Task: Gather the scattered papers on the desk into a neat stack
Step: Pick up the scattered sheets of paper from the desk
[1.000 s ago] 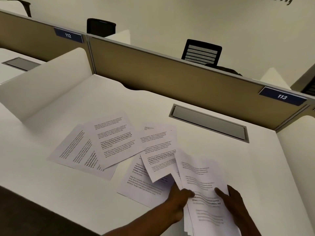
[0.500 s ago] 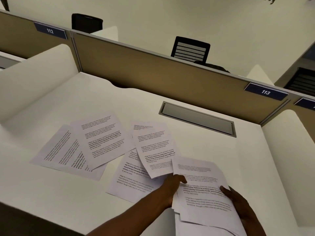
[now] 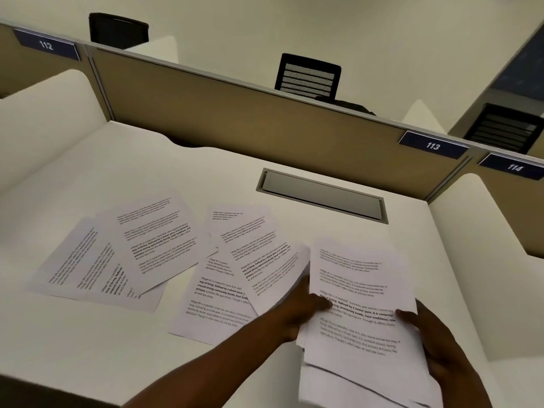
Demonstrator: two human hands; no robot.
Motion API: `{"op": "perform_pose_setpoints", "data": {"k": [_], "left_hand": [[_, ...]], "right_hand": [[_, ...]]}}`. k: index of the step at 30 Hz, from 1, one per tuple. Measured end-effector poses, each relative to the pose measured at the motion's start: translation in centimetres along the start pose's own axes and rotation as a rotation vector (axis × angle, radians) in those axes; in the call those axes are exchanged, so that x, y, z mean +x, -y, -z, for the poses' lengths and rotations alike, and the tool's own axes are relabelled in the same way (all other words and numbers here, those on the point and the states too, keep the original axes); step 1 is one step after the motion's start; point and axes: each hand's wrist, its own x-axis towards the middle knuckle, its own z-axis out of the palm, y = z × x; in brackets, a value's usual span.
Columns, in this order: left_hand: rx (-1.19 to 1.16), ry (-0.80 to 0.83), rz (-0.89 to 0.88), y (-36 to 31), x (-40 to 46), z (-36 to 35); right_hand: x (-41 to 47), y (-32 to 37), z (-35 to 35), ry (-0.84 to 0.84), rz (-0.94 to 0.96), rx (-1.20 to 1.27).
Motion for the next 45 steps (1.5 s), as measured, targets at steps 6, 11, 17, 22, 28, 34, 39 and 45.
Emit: {"op": "perform_pose_setpoints", "data": {"k": [6, 11, 17, 22, 28, 34, 39, 45], "left_hand": [[0.245, -0.121, -0.129, -2.9, 1.1, 0.4], [0.361, -0.244, -0.306, -4.3, 1.2, 1.8], [0.266, -0.556, -0.405, -4.6, 1.4, 5.6], [0.210, -0.736, -0.314, -3.5, 1.5, 9.5], [0.273, -0.850, -0.072, -2.0, 2.0, 11.8], [0.159, -0.802, -0.088, -1.4, 2.3, 11.9], [0.121, -0.842, -0.087, -1.7, 2.6, 11.6], [0.002, -0.845, -0.150, -1.9, 2.4, 12.4]], "right_hand": [[0.0, 3.1, -0.9, -0.070, 0.279, -0.080], [1.0, 5.3, -4.0, -0.006, 0.434, -0.085], [5.3, 6.1, -11.2, 0.118, 0.448, -0.150], [9.2, 4.7, -16.9, 0.112, 0.361, -0.309], [12.2, 1.6, -20.7, 0.030, 0.296, -0.720], [12.7, -0.2, -22.1, 0.094, 0.363, -1.202], [12.6, -0.1, -22.2, 0.104, 0.400, -1.341], [12.7, -0.1, -22.0, 0.107, 0.376, -1.293]]}}
